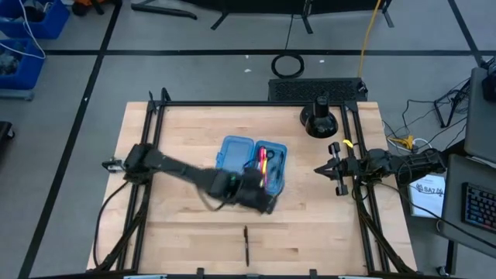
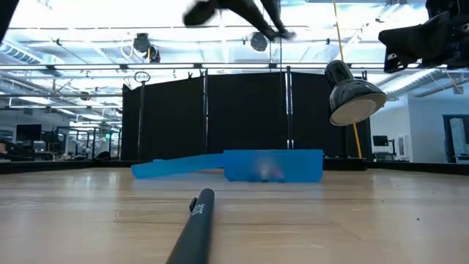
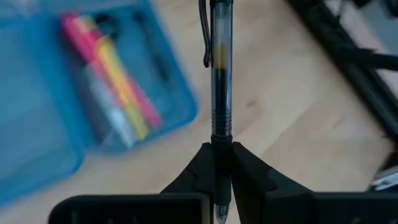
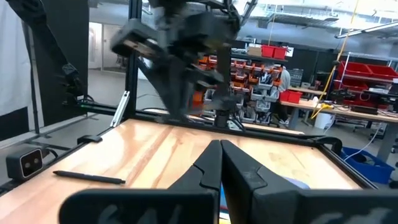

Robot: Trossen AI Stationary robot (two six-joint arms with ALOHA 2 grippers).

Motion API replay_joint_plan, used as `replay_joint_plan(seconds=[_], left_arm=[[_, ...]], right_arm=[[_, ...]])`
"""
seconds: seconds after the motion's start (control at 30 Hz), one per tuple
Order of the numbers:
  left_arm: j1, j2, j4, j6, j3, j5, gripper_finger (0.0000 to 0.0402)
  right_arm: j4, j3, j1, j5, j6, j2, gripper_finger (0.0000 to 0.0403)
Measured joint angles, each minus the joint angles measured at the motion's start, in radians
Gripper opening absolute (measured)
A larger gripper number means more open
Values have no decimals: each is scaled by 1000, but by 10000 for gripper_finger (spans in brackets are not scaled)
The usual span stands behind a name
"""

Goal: Pick & place school supplies into a supply box
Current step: Put the transparent black pen into the supply box

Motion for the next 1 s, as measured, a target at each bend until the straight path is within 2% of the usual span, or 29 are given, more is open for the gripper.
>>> replay_joint_plan(seconds=[0.1,0.23,0.33,0.43,0.67,1.0], left_arm=[[87,16,76,131,0,71,31],[185,36,90,211,-8,124,31],[239,52,110,220,-50,199,34],[275,60,196,226,-125,264,31],[343,62,328,176,-304,374,32],[346,61,341,119,-376,387,30]], right_arm=[[-6,0,0,0,0,0,0],[-14,0,0,1,-2,2,0],[-18,0,0,0,-1,5,0],[-28,0,0,0,0,8,0],[-26,0,0,0,0,17,0],[-18,0,0,1,-10,17,0]])
